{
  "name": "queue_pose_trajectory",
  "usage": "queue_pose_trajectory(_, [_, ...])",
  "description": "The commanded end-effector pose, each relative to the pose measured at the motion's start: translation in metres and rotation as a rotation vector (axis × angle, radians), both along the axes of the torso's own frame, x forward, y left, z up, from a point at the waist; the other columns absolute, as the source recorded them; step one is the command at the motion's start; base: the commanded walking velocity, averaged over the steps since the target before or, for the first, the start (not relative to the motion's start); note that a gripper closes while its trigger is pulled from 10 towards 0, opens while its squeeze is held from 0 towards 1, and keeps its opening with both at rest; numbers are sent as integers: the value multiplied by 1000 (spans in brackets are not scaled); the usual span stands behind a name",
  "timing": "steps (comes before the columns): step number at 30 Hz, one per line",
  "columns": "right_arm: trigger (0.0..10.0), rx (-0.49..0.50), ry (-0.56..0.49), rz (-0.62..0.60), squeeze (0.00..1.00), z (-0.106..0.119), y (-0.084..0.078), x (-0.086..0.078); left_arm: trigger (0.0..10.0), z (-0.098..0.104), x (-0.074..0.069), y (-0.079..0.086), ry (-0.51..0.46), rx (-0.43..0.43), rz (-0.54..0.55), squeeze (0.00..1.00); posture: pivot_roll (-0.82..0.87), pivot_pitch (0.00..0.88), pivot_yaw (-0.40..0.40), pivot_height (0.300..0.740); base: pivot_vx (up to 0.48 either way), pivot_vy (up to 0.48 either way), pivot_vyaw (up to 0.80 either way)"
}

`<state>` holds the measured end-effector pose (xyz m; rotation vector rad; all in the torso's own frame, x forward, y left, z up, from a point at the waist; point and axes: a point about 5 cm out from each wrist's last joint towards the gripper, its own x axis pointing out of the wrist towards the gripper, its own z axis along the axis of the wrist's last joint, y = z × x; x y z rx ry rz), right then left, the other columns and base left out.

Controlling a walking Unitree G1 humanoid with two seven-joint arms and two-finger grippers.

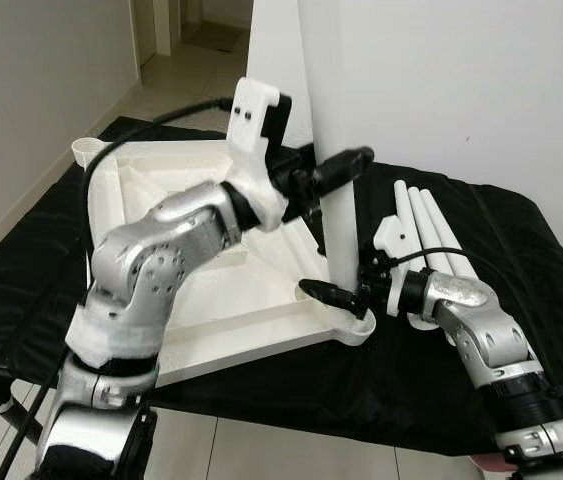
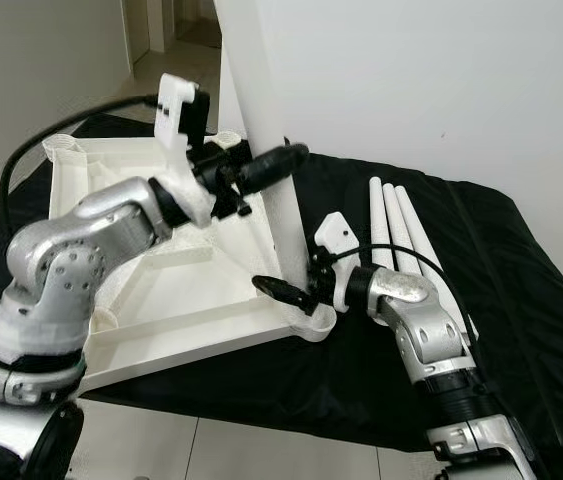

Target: Building children table

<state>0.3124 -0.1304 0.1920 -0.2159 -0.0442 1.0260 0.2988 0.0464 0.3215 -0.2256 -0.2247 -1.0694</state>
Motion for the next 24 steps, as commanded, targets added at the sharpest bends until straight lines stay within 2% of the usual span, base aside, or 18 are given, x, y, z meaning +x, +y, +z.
queue_pose_trajectory(1, [10000, 7, -31, -39, 1000, 6, -5, 4, 10000, 4, 2, -2, 5, 4, 11, 0, 1, 0, -97, 740, 0, 0, 0])
queue_pose_trajectory(5, [10000, 39, -101, -162, 1000, 19, 3, 17, 10000, 16, 16, -9, -1, 50, 97, 0, -15, 0, -81, 740, 0, 0, 0])
queue_pose_trajectory(10, [10000, 51, -123, -201, 1000, 24, 6, 21, 10000, 19, 21, -12, -1, 65, 128, 0, -19, 0, -77, 740, 0, 0, 0])
queue_pose_trajectory(11, [10000, 75, -173, -297, 910, 29, 16, 26, 10000, 24, 27, -18, -9, 91, 180, 0, -27, 0, -72, 740, 0, 0, 0])
queue_pose_trajectory(13, [10000, 75, -173, -297, 910, 29, 16, 26, 10000, 24, 27, -18, -9, 91, 180, 0, -27, 0, -72, 740, 0, 0, 0])
queue_pose_trajectory(14, [10000, 82, -192, -348, 0, 31, 21, 28, 10000, 26, 28, -22, -17, 100, 205, 0, -27, 0, -72, 740, 0, 0, 0])
queue_pose_trajectory(15, [10000, 87, -203, -407, 0, 31, 26, 30, 10000, 30, 29, -25, -25, 98, 227, 0, -25, 0, -72, 740, 0, 0, 0])
queue_pose_trajectory(20, [10000, 89, -205, -452, 0, 30, 30, 31, 10000, 34, 29, -28, -32, 89, 243, 0, -24, 0, -72, 740, 0, 0, 0])
queue_pose_trajectory(22, [10000, 86, -214, -555, 0, 27, 36, 35, 10000, 45, 26, -34, -56, 55, 267, 0, -20, 0, -76, 740, 0, 0, 0])
queue_pose_trajectory(24, [10000, 88, -213, -600, 0, 26, 38, 38, 10000, 49, 25, -35, -65, 44, 273, 0, -16, 0, -78, 740, 0, 0, 0])
